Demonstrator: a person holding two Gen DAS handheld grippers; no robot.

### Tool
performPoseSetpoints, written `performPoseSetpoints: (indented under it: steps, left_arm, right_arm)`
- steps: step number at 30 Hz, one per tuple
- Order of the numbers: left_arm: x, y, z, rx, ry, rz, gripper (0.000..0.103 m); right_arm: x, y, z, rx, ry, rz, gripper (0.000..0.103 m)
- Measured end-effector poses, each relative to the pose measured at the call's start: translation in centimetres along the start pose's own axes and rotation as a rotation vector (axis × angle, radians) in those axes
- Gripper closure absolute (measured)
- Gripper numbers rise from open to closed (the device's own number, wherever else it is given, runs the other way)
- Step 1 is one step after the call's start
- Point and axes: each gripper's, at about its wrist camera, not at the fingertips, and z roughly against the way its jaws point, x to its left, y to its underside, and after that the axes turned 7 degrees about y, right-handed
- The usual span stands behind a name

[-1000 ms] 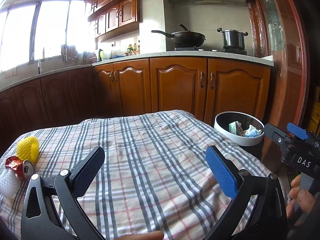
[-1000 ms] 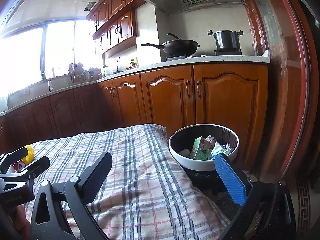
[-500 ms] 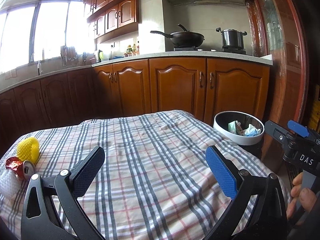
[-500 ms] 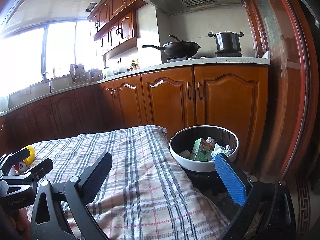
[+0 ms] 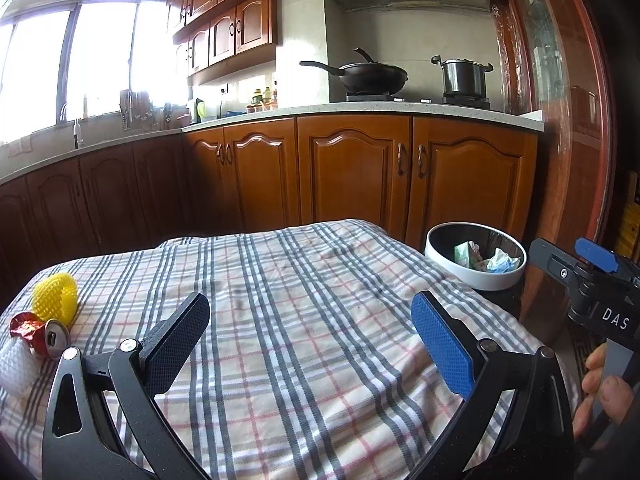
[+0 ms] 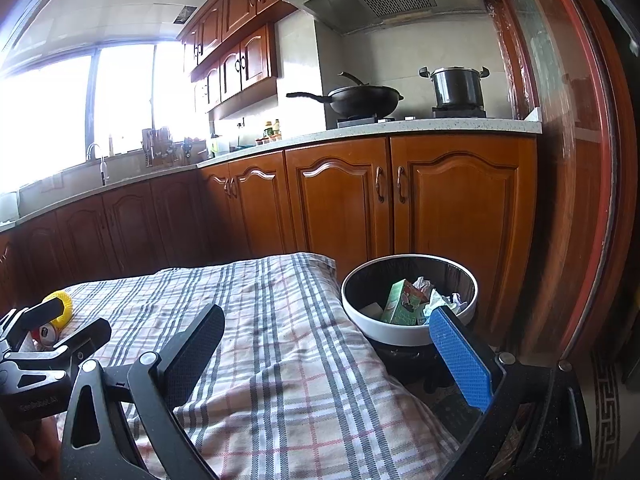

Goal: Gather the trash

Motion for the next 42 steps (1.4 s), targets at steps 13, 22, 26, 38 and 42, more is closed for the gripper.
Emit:
performPoseSetpoints:
  steps: [13, 22, 26, 38, 42]
  left_arm:
    - [-0.17, -0.05, 0.12, 0.0, 0.002, -0.002, 0.0]
    - [-0.36, -0.16, 0.16, -0.002, 0.003, -0.002, 0.0]
    - [-0.48, -0.18, 0.14, -0.001, 0.004, -0.004, 0.0]
    - [-0.45, -0.1, 0.13, 0.002, 0.008, -0.003, 0.0]
    - [-0.45, -0.05, 0.09, 0.003, 0.009, -0.003, 0.0]
  right_arm:
    - [0.19, -0.22, 0.37, -0.005, -0.006, -0.004, 0.0]
    - [0.14, -0.27, 0.32, -0.006, -0.008, -0.004, 0.0]
    - [0.16, -0.28, 0.34, -0.006, -0.009, -0.003, 0.0]
    - [0.28, -0.43, 0.32, -0.007, -0.014, -0.003, 0.0]
    - [0.35, -0.37, 0.28, -0.005, -0.015, -0.003, 0.0]
